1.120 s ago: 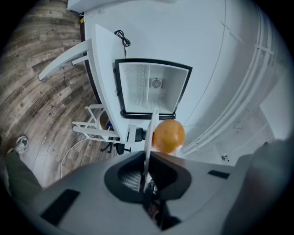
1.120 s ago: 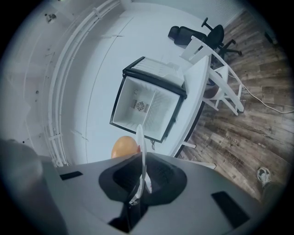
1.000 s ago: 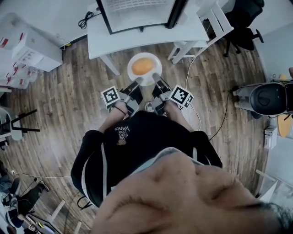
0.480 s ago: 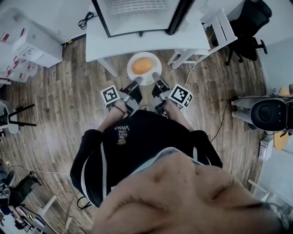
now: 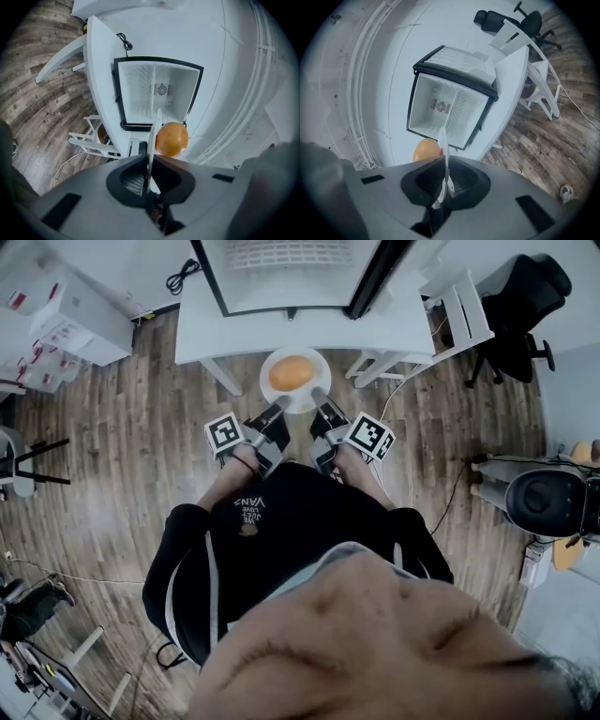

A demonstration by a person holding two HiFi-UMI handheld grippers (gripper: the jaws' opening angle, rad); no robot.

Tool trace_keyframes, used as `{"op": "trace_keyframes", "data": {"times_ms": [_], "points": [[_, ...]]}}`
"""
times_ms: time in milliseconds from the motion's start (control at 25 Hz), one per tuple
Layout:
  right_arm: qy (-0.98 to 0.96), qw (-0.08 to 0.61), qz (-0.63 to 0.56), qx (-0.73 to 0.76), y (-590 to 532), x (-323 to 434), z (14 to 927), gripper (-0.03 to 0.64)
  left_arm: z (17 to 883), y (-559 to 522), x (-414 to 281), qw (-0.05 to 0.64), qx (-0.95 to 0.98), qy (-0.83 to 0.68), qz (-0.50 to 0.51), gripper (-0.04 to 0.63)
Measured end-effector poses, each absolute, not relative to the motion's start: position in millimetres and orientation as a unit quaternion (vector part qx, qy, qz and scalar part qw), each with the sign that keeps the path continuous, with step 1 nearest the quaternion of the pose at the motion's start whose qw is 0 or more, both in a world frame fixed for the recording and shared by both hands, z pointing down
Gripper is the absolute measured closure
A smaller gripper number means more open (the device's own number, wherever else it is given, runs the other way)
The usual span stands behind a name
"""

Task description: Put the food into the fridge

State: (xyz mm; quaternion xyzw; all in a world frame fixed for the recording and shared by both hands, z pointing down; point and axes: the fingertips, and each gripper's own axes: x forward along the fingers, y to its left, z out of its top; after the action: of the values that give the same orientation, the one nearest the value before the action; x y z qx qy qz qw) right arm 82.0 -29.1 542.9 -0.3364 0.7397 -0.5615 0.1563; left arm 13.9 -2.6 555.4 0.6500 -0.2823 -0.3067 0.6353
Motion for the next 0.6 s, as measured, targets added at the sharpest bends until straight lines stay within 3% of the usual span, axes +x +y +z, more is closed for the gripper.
{"op": "trace_keyframes", "data": {"times_ms": [600], "points": [[0.738, 0.161, -0.563, -0.335, -68.9, 68.3, 540.2, 0.592, 556.0, -42.4, 1.9, 0.644, 0.645, -0.278, -0.304, 0.563]]}}
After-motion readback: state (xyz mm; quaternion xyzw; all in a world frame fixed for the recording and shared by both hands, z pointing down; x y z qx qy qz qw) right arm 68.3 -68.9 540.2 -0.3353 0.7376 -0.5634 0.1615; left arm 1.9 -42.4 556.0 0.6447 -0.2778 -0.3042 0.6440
